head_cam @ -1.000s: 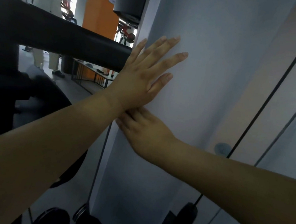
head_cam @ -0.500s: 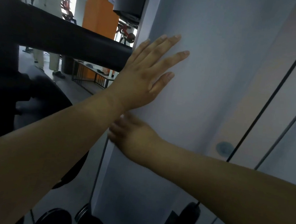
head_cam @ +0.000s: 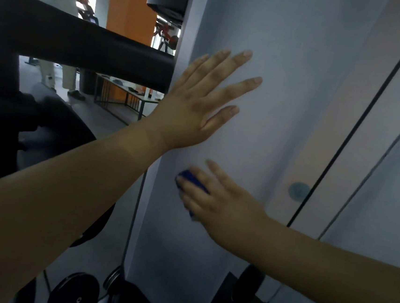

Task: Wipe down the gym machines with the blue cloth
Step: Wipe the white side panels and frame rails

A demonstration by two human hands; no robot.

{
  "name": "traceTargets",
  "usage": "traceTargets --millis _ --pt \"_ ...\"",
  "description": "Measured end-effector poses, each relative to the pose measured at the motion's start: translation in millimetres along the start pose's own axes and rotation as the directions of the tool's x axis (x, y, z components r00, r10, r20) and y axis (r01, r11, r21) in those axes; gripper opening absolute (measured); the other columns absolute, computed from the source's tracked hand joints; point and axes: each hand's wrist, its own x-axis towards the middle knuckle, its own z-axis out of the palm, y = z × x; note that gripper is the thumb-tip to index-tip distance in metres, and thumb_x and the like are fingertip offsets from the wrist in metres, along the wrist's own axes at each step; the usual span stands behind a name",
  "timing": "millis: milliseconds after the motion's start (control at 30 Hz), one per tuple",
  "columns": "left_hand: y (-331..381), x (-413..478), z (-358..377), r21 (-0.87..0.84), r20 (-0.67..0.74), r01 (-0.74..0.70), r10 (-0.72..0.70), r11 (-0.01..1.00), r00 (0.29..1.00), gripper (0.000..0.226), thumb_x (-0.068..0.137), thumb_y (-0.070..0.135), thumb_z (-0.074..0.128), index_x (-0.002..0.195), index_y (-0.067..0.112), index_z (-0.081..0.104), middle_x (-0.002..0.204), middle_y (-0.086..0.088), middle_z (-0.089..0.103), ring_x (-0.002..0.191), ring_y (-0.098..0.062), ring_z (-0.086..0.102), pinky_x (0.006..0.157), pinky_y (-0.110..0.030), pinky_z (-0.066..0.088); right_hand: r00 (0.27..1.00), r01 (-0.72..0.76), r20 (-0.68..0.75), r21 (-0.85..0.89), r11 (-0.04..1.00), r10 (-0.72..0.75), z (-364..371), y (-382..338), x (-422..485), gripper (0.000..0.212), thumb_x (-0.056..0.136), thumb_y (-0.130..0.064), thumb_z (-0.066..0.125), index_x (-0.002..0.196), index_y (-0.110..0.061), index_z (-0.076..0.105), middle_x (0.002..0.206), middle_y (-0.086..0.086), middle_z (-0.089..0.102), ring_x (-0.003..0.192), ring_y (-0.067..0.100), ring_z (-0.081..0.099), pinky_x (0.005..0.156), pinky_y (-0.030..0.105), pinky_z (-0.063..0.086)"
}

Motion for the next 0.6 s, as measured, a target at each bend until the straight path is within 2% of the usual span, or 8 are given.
traceTargets --millis 67,167,233,300,367,467,533,600 --pt "3 -3 4 0.012 0.007 -0.037 0.037 0.999 0.999 0.054 0.117 0.037 0.050 0.168 0.020 0.042 0.178 -0.019 0.026 0.167 -0.039 0.021 0.132 -0.064 0.019 0.998 0.047 0.041 0.023 0.999 -0.048 2 -6 -6 0.046 0.113 -0.032 0.039 0.148 -0.016 0.064 0.165 0.012 0.049 0.154 0.041 0.042 0.132 0.064 0.017" --pt "6 -8 9 0.018 0.026 -0.085 0.084 0.996 0.996 0.058 0.116 0.042 0.053 0.168 0.019 0.041 0.177 -0.021 0.026 0.166 -0.040 0.022 0.131 -0.066 0.019 0.995 -0.080 -0.055 0.095 0.992 0.086 -11 14 1 0.048 0.115 -0.030 0.035 0.150 -0.011 0.061 0.168 0.014 0.045 0.157 0.041 0.037 0.132 0.061 0.020" --pt "5 -9 10 0.005 0.036 -0.099 0.099 0.995 0.994 0.060 0.114 0.044 0.055 0.167 0.017 0.042 0.177 -0.022 0.027 0.165 -0.043 0.022 0.130 -0.067 0.019 0.990 -0.142 0.002 0.070 0.987 0.143 -14 2 -5 0.055 0.115 -0.043 0.035 0.157 -0.010 0.054 0.174 0.015 0.035 0.162 0.043 0.026 0.132 0.062 0.014" --pt "6 -8 13 -0.001 0.044 -0.119 0.119 0.993 0.992 0.062 0.113 0.046 0.058 0.166 0.017 0.044 0.175 -0.025 0.029 0.164 -0.048 0.024 0.130 -0.069 0.018 0.993 -0.083 0.084 0.031 0.996 0.081 0 -30 -21 0.064 0.113 -0.056 0.037 0.158 -0.014 0.053 0.174 0.013 0.034 0.162 0.044 0.023 0.132 0.064 0.009" --pt "9 -9 19 0.009 0.057 -0.171 0.170 0.985 0.984 0.065 0.110 0.050 0.062 0.164 0.018 0.047 0.173 -0.028 0.030 0.161 -0.053 0.025 0.129 -0.070 0.017 0.996 -0.049 0.079 0.040 0.998 0.045 10 -51 -34 0.052 0.116 -0.045 0.040 0.154 -0.016 0.059 0.171 0.011 0.041 0.159 0.042 0.031 0.133 0.062 0.008" --pt "9 -11 22 0.033 0.082 -0.253 0.250 0.967 0.965 0.072 0.106 0.056 0.067 0.164 0.019 0.047 0.171 -0.030 0.033 0.158 -0.058 0.028 0.127 -0.074 0.018 0.977 -0.183 -0.090 0.128 0.975 0.195 14 -51 -36 0.051 0.117 -0.020 0.023 0.152 -0.011 0.059 0.168 0.016 0.044 0.158 0.043 0.035 0.134 0.061 0.011" --pt "6 -12 23 0.034 0.093 -0.267 0.263 0.963 0.960 0.077 0.104 0.059 0.069 0.165 0.019 0.044 0.170 -0.031 0.033 0.156 -0.061 0.029 0.124 -0.078 0.019 0.956 -0.264 -0.102 0.106 0.959 0.274 13 -64 -35 0.051 0.116 -0.018 0.024 0.156 -0.008 0.054 0.171 0.018 0.038 0.159 0.046 0.030 0.133 0.061 0.012" --pt "6 -13 25 0.046 0.107 -0.272 0.266 0.961 0.958 0.080 0.103 0.060 0.070 0.165 0.020 0.041 0.169 -0.033 0.034 0.154 -0.064 0.030 0.122 -0.081 0.019 0.974 -0.211 -0.070 0.058 0.976 0.215 25 -89 -36 0.046 0.116 -0.022 0.038 0.156 -0.010 0.055 0.172 0.017 0.038 0.159 0.048 0.029 0.132 0.063 0.012"
